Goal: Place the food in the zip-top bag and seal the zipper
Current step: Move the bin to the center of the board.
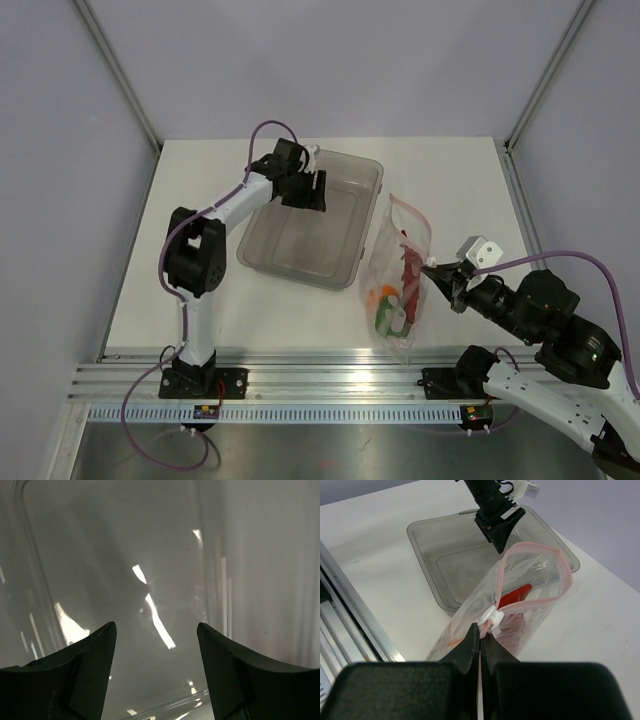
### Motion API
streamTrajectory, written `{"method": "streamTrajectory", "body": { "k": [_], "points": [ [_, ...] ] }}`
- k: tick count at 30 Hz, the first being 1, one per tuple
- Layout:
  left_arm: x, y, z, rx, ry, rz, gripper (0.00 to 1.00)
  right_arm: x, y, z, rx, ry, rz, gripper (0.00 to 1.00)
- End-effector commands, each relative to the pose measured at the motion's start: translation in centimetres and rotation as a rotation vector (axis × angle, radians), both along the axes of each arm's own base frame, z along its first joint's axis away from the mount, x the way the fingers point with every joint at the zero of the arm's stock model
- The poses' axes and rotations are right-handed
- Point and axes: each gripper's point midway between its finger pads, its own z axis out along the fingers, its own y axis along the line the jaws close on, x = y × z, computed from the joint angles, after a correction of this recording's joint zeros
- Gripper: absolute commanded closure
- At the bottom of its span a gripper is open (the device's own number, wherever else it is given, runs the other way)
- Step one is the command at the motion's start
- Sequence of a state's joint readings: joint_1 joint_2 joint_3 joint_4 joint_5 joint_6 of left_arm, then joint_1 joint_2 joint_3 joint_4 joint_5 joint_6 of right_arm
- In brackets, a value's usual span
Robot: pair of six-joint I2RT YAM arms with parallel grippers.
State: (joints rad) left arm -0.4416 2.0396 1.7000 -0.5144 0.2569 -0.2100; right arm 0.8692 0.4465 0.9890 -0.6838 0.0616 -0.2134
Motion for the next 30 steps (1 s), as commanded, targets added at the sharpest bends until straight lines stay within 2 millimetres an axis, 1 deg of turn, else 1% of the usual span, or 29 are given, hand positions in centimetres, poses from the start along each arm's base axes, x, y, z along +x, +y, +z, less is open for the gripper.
{"method": "streamTrajectory", "body": {
  "k": [1, 2, 3, 4, 5, 6, 7, 9, 10, 11, 12, 13, 15, 16, 17, 18, 19, 20, 21, 22, 23, 24, 25, 26, 27, 28, 29, 30],
  "points": [
    [1.5, 5.9, -0.4, 0.08, 0.026, 0.175, 0.31, 0.3, 0.4, 2.1, 0.065, -0.039, -0.002, 1.0],
    [1.2, 7.4, -1.6, 0.114, 0.055, 0.206, 0.3, 0.3, 0.5, 2.0, 0.065, -0.038, -0.001, 1.0],
    [1.2, 8.4, -2.4, 0.137, 0.078, 0.218, 0.3, 0.4, 0.5, 2.0, 0.065, -0.036, -0.002, 1.0],
    [1.4, 9.9, -3.1, 0.155, 0.102, 0.242, 0.3, 0.4, 0.6, 2.0, 0.066, -0.037, -0.002, 1.0],
    [1.1, 11.4, -3.6, 0.198, 0.131, 0.272, 0.3, 0.5, 0.7, 1.9, 0.066, -0.037, -0.001, 1.0],
    [1.2, 12.4, -4.1, 0.224, 0.134, 0.286, 0.29, 0.6, 0.8, 1.8, 0.065, -0.036, 0.001, 1.0],
    [1.6, 13.9, -4.2, 0.243, 0.131, 0.32, 0.29, 0.6, 0.9, 1.8, 0.068, -0.038, 0.004, 1.0],
    [2.2, 15.4, -4.2, 0.263, 0.118, 0.344, 0.28, 0.6, 1.2, 1.7, 0.067, -0.034, 0.011, 1.0],
    [2.6, 16.4, -4.6, 0.276, 0.126, 0.362, 0.28, 0.7, 1.4, 1.7, 0.068, -0.033, 0.014, 1.0],
    [2.9, 17.9, -5.0, 0.332, 0.127, 0.399, 0.28, 0.7, 1.5, 1.6, 0.068, -0.028, 0.02, 1.0],
    [3.3, 18.9, -5.0, 0.353, 0.126, 0.421, 0.28, 0.7, 1.7, 1.5, 0.067, -0.025, 0.023, 1.0],
    [3.9, 20.7, -5.1, 0.382, 0.129, 0.466, 0.28, 0.7, 1.8, 1.4, 0.068, -0.019, 0.03, 1.0],
    [4.5, 22.6, -4.8, 0.397, 0.114, 0.524, 0.27, 0.7, 2.0, 1.4, 0.071, -0.014, 0.034, 1.0],
    [4.7, 24.9, -4.3, 0.413, 0.105, 0.585, 0.27, 0.6, 2.0, 1.3, 0.073, -0.009, 0.035, 1.0],
    [5.1, 25.9, -3.9, 0.405, 0.089, 0.619, 0.26, 0.5, 2.0, 1.3, 0.074, -0.006, 0.039, 1.0],
    [5.2, 27.7, -3.5, 0.399, 0.082, 0.668, 0.26, 0.5, 2.0, 1.4, 0.078, -0.005, 0.04, 1.0],
    [5.3, 28.6, -3.0, 0.404, 0.069, 0.696, 0.26, 0.4, 2.0, 1.3, 0.078, -0.001, 0.042, 1.0],
    [5.5, 29.0, -1.7, 0.396, 0.04, 0.702, 0.26, 0.4, 2.2, 1.2, 0.075, 0.003, 0.047, 1.0],
    [5.6, 29.1, -0.8, 0.396, 0.024, 0.699, 0.26, 0.4, 2.2, 1.0, 0.072, 0.006, 0.049, 1.0],
    [5.7, 28.1, 0.1, 0.352, 0.012, 0.658, 0.26, 0.5, 2.2, 1.0, 0.069, 0.005, 0.048, 1.0],
    [5.6, 26.7, 2.5, 0.287, -0.019, 0.606, 0.26, 0.6, 2.5, 0.7, 0.062, 0.009, 0.049, 1.0],
    [5.4, 24.7, 3.8, 0.231, -0.043, 0.525, 0.26, 0.4, 2.9, 0.6, 0.059, 0.01, 0.077, 1.0],
    [4.8, 21.4, 5.7, 0.105, -0.066, 0.409, 0.26, 0.4, 3.2, 0.6, 0.054, 0.002, 0.089, 1.0],
    [4.9, 19.4, 7.6, 0.053, -0.132, 0.342, 0.25, 0.4, 3.7, 0.3, 0.046, 0.007, 0.112, 1.0],
    [3.4, 16.3, 10.5, 0.031, -0.212, 0.235, 0.24, 0.4, 4.0, 0.3, 0.042, 0.006, 0.123, 1.0],
    [2.6, 14.0, 12.2, -0.004, -0.256, 0.151, 0.22, 0.5, 4.3, 0.5, 0.039, -0.006, 0.136, 1.0],
    [2.0, 12.2, 14.0, -0.009, -0.314, 0.063, 0.22, 0.3, 4.8, 0.5, 0.034, -0.006, 0.165, 1.0],
    [0.4, 9.2, 16.3, -0.032, -0.366, -0.042, 0.21, 0.3, 5.1, 0.5, 0.024, -0.015, 0.18, 1.0]
  ]
}}
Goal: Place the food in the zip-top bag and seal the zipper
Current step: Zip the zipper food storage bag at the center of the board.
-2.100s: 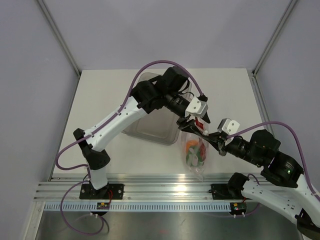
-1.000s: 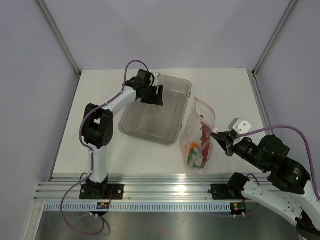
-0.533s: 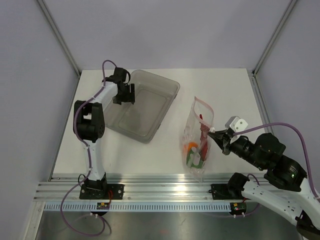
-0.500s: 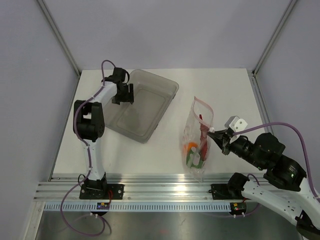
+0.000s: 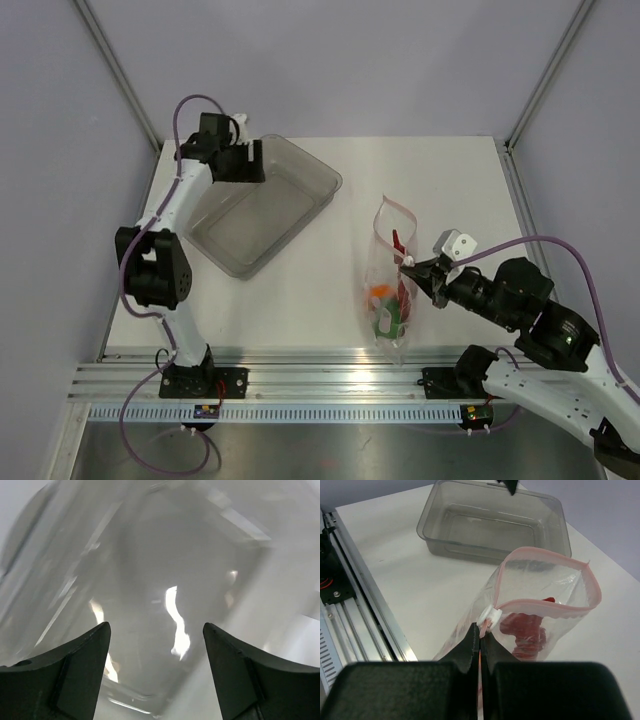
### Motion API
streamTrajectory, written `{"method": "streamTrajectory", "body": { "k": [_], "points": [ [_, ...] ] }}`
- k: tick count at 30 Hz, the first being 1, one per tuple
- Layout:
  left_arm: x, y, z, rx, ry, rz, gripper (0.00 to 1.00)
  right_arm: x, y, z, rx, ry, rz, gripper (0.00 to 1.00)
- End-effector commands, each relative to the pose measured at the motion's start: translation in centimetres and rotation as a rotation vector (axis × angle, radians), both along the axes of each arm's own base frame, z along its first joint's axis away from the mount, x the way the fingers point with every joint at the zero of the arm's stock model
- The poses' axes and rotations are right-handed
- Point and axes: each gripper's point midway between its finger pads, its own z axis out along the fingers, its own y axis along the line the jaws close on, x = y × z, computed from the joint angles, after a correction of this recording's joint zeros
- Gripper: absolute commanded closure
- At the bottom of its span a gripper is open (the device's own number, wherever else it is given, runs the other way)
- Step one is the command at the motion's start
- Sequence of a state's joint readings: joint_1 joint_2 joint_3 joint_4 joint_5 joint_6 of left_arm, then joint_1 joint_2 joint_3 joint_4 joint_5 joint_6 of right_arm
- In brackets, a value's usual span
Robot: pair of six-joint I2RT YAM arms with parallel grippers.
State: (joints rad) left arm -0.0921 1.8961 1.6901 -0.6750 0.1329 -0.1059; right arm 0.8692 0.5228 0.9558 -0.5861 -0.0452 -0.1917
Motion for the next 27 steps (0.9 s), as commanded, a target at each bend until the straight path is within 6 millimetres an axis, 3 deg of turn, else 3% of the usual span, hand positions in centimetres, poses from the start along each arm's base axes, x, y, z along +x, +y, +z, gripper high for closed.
{"method": "streamTrajectory", "body": {
  "k": [1, 4, 6, 7, 8, 9, 10, 11, 13, 15, 16, 17, 18, 21, 24, 25, 27],
  "points": [
    [-4.0, -12.4, 13.2, -0.142, -0.337, -0.497, 0.21, -0.1, 2.2, 1.5, 0.02, -0.066, 0.103, 1.0],
    [-6.5, -15.6, 16.5, -0.139, -0.414, -0.639, 0.21, 0.5, 3.4, 2.0, 0.006, -0.109, 0.141, 1.0],
    [-7.1, -15.7, 17.6, -0.161, -0.431, -0.645, 0.21, 1.0, 4.8, 2.2, -0.023, -0.13, 0.183, 1.0],
    [-7.7, -15.6, 18.6, -0.167, -0.453, -0.649, 0.21, 1.3, 5.3, 3.5, -0.013, -0.157, 0.194, 1.0],
    [-7.8, -15.4, 18.9, -0.163, -0.461, -0.643, 0.21, 1.8, 6.7, 3.1, -0.036, -0.145, 0.231, 1.0],
    [-7.9, -14.9, 19.4, -0.164, -0.471, -0.624, 0.21, 2.0, 7.4, 3.5, -0.047, -0.171, 0.256, 1.0],
    [-8.1, -14.6, 19.8, -0.168, -0.479, -0.618, 0.21, 1.9, 8.2, 5.4, -0.02, -0.213, 0.291, 1.0],
    [-8.6, -14.0, 20.8, -0.187, -0.491, -0.597, 0.21, 2.8, 9.6, 5.0, -0.041, -0.2, 0.313, 1.0],
    [-8.4, -12.4, 21.9, -0.224, -0.504, -0.557, 0.21, 3.4, 11.8, 6.6, -0.037, -0.241, 0.379, 1.0],
    [-8.5, -10.3, 23.5, -0.268, -0.521, -0.483, 0.21, 3.4, 13.1, 7.9, -0.028, -0.265, 0.436, 1.0],
    [-8.7, -9.7, 24.3, -0.287, -0.536, -0.474, 0.21, 2.5, 13.8, 9.7, 0.001, -0.29, 0.499, 1.0],
    [-8.9, -9.0, 24.8, -0.304, -0.54, -0.449, 0.22, 2.6, 14.7, 9.4, -0.003, -0.273, 0.536, 1.0],
    [-9.4, -8.1, 26.0, -0.302, -0.574, -0.438, 0.22, 2.1, 15.1, 9.8, 0.005, -0.27, 0.572, 1.0],
    [-11.6, -7.8, 27.7, -0.279, -0.631, -0.49, 0.21, 0.4, 15.3, 9.9, 0.015, -0.238, 0.668, 1.0],
    [-14.4, -9.1, 28.3, -0.318, -0.646, -0.608, 0.2, -0.3, 14.2, 8.1, -0.01, -0.194, 0.66, 1.0],
    [-15.6, -9.9, 28.3, -0.339, -0.646, -0.695, 0.19, 0.0, 13.9, 6.4, -0.037, -0.164, 0.633, 1.0],
    [-17.3, -11.5, 28.1, -0.333, -0.656, -0.803, 0.19, 0.1, 12.7, 5.9, -0.045, -0.161, 0.587, 1.0]
  ]
}}
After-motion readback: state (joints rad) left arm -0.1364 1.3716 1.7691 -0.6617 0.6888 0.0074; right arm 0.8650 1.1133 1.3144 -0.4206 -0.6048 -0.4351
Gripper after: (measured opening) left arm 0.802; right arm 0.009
